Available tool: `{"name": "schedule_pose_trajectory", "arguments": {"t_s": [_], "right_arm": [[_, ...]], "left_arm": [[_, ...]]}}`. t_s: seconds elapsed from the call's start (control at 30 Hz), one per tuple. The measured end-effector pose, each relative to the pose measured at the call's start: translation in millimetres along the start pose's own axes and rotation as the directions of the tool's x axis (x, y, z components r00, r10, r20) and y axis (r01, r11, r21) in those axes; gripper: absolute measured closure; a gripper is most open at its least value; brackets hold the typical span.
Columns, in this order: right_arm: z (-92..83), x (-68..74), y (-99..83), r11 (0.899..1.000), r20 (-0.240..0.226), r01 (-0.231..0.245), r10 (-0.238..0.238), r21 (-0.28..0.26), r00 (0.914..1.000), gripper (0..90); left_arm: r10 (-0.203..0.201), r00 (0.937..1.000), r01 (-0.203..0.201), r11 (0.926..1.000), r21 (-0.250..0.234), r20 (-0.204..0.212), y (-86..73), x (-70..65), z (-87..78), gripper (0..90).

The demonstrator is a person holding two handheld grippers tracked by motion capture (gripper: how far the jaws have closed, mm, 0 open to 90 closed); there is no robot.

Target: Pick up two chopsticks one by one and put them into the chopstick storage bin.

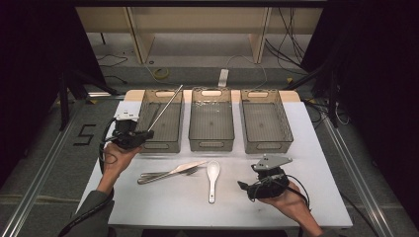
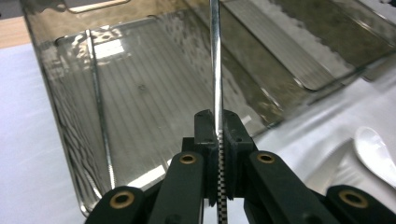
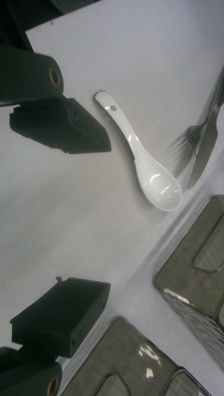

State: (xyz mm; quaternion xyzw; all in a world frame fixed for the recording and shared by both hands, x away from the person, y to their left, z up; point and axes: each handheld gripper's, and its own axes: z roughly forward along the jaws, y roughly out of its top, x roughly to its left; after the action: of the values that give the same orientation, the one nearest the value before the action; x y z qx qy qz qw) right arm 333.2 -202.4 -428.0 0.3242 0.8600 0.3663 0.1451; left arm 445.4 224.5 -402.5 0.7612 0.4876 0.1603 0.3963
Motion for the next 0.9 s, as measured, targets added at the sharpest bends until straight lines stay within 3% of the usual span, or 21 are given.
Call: {"name": "schedule_pose_trajectory", "arguments": {"t_s": [0.33, 0.7, 0.8, 0.9], "right_arm": [[-1.8, 6.2, -2.8, 1.000, -0.019, 0.009, -0.009, -0.001, 0.9998, 27.7], [-4.3, 9.9, -5.1, 1.000, -0.038, 0.016, -0.016, 0.000, 0.9992, 27.7], [-3.5, 10.1, -5.4, 1.000, -0.040, 0.018, -0.018, 0.002, 0.9990, 27.7], [-2.7, 11.8, -4.9, 1.000, -0.050, 0.023, -0.023, 0.001, 0.9985, 27.8]], "left_arm": [[-0.037, 0.9978, 0.039, 0.9988, 0.030, -0.054, 9.4, 12.5, 18.6, 86.2], [-0.061, 0.9931, 0.068, 0.9955, 0.066, -0.100, 12.9, 16.2, 34.8, 86.0], [-0.047, 0.9930, 0.056, 0.9954, 0.078, -0.108, 12.7, 15.0, 38.0, 85.9], [-0.067, 0.9916, 0.077, 0.9931, 0.088, -0.110, 13.5, 16.1, 42.9, 85.4]]}}
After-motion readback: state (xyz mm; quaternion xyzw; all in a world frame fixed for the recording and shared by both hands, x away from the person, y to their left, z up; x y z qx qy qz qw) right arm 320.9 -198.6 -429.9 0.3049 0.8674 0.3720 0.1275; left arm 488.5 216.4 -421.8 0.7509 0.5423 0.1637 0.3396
